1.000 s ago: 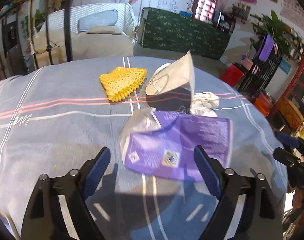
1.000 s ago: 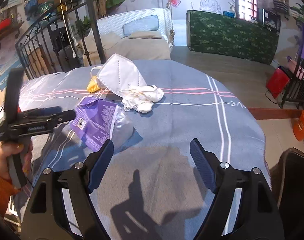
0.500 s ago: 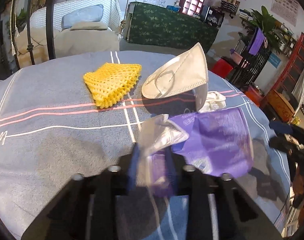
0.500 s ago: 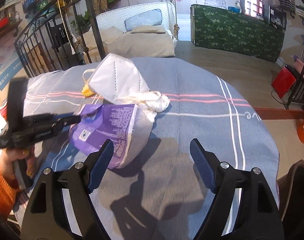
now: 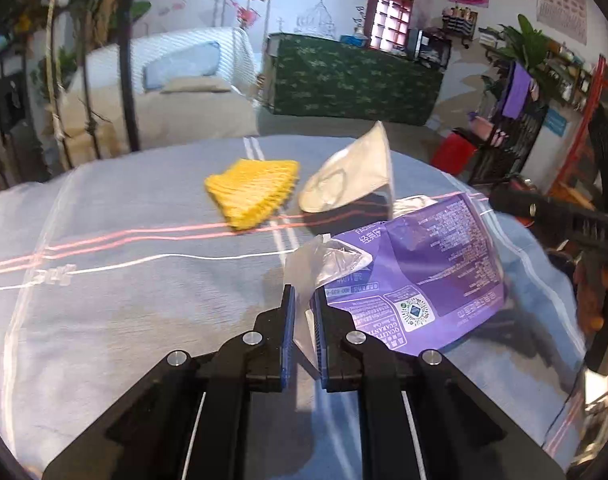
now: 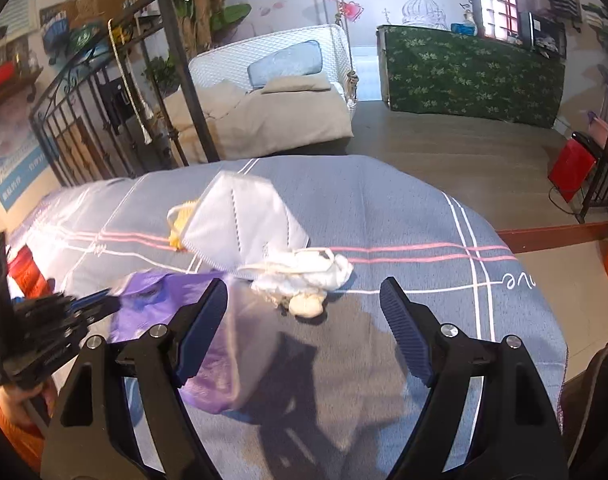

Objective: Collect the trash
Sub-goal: 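Grasp the purple snack bag with the left gripper while the right gripper grasps white tissue, then carry the snack bag and tissue to the bin and release both inside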

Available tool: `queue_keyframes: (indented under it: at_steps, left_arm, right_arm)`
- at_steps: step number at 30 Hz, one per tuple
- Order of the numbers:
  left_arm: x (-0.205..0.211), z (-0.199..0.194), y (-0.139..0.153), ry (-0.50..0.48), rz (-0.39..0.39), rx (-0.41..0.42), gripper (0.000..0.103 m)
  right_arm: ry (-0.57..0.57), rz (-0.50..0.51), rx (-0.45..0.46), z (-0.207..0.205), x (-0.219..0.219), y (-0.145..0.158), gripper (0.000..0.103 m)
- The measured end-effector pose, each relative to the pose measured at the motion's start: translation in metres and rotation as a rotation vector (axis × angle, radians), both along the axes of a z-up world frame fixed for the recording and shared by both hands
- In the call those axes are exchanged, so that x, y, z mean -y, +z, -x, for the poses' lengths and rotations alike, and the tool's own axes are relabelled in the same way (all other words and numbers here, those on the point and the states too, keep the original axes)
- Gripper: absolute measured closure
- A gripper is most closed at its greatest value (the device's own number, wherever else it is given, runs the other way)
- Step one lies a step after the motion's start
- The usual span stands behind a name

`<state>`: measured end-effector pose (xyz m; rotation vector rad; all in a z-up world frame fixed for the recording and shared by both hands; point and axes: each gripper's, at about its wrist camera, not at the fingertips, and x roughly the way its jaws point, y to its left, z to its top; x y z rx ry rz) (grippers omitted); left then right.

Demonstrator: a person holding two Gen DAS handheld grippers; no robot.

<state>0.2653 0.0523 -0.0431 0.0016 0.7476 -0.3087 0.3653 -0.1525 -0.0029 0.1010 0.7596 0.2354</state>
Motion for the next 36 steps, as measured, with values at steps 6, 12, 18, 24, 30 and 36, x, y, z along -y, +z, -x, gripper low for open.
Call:
queue_keyframes:
  at_steps: [6, 12, 18, 24, 30, 36]
  left_arm:
    - [-0.042, 0.012, 0.008, 0.131, 0.058, 0.012, 0.093]
    - [-0.055, 0.017, 0.008, 0.170, 0.083, 0.010, 0.093]
    - [-0.054, 0.020, 0.005, 0.163, 0.084, 0.009, 0.093]
    - [-0.047, 0.027, 0.002, 0.145, 0.080, 0.005, 0.093]
    - [-0.030, 0.038, 0.003, 0.109, 0.065, 0.011, 0.093]
    - [-0.010, 0.047, 0.008, 0.057, 0.081, 0.019, 0.093]
  right_arm:
    - [0.050, 0.107, -0.089, -0.022, -0.017, -0.026, 0.025]
    - [0.094, 0.247, -0.200, -0.054, -0.043, -0.059, 0.035]
    - [0.115, 0.265, -0.237, -0.064, -0.047, -0.073, 0.081]
    - [0.124, 0.222, -0.227, -0.035, -0.031, -0.066, 0.084]
    - [0.080, 0.155, -0.198, 0.005, -0.006, -0.056, 0.084]
    - [-0.012, 0.129, -0.127, 0.055, 0.028, -0.041, 0.084]
